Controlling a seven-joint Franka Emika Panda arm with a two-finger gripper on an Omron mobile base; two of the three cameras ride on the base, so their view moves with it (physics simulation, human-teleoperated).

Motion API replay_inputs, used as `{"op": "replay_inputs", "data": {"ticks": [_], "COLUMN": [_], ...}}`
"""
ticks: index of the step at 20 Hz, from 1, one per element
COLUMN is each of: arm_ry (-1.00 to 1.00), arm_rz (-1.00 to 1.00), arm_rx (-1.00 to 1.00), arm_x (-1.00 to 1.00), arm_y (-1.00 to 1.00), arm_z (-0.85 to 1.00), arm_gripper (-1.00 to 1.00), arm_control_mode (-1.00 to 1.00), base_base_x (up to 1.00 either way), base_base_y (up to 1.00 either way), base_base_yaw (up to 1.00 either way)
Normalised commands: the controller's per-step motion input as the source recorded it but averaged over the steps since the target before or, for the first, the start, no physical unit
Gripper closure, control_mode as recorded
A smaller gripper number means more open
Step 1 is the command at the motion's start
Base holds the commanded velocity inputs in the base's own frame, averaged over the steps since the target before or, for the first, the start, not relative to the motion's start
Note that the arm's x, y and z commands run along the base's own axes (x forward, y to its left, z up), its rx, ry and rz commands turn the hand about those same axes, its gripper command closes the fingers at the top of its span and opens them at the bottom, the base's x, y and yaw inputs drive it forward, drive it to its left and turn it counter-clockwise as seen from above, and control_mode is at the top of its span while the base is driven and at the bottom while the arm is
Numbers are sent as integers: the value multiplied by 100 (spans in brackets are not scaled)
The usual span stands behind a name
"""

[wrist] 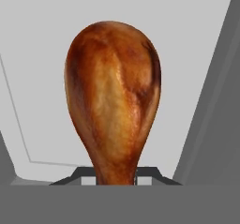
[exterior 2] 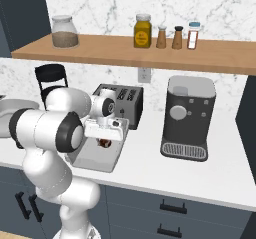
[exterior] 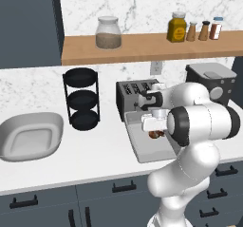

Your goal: Place one garlic and one chicken drumstick in each tupperware on the nearby counter, to pack two identical lunches.

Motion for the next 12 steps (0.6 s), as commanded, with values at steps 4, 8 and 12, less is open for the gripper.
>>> {"op": "replay_inputs", "data": {"ticks": [4, 8, 12], "arm_ry": [0, 0, 0], "arm_rz": [0, 0, 0], "arm_rx": [0, 0, 0], "arm_x": [0, 0, 0], "arm_y": [0, 0, 0], "arm_z": [0, 0, 0], "arm_gripper": [-100, -100, -100], "arm_control_mode": [-100, -100, -100], "base_base_x": [0, 0, 0], "base_base_y": [0, 0, 0], "base_base_yaw": [0, 0, 0]}}
